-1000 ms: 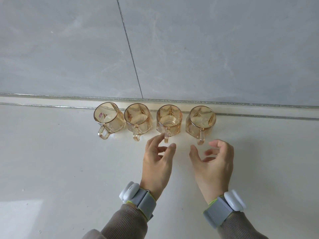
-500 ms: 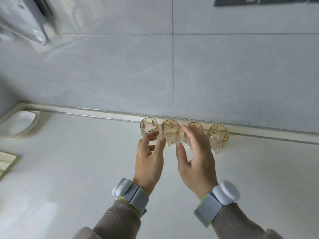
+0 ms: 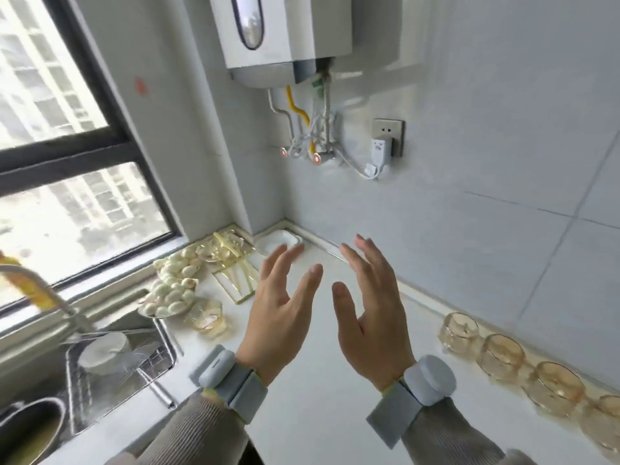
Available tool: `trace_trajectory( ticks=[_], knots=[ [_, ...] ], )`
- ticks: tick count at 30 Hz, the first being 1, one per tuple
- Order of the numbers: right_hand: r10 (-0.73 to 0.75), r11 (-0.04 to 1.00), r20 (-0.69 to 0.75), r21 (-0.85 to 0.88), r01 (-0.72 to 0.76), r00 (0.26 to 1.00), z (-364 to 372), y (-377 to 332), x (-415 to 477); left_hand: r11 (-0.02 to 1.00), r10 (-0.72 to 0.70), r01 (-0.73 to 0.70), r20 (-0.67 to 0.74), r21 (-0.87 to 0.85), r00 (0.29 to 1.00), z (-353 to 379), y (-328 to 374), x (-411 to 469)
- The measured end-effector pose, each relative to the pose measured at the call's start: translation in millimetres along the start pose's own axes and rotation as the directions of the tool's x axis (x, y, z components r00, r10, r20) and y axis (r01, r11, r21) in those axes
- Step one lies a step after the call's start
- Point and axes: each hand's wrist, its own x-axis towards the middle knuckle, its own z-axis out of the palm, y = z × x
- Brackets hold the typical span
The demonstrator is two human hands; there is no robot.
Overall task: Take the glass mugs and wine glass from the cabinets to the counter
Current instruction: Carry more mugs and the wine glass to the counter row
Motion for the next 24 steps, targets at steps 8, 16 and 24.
trace_trajectory(
  ticks=[8, 16, 24],
  knots=[
    [-0.229, 0.957, 0.197, 0.228, 0.182, 0.953, 70, -110, 9, 0.992, -0.054, 0.087, -0.325, 0.088, 0.944, -126, 0, -52],
    [-0.507, 0.774, 0.192, 0.532, 0.345, 0.841, 127, -261, -23, 0.955, -0.008, 0.191, -0.625, 0.227, 0.780, -269, 36, -141],
    [-0.695, 0.503, 0.109, 0.780, 0.373, 0.711, 155, -449, -114, 0.896, 0.088, 0.321, -0.830, 0.308, 0.552, -410, 87, -289]
  ],
)
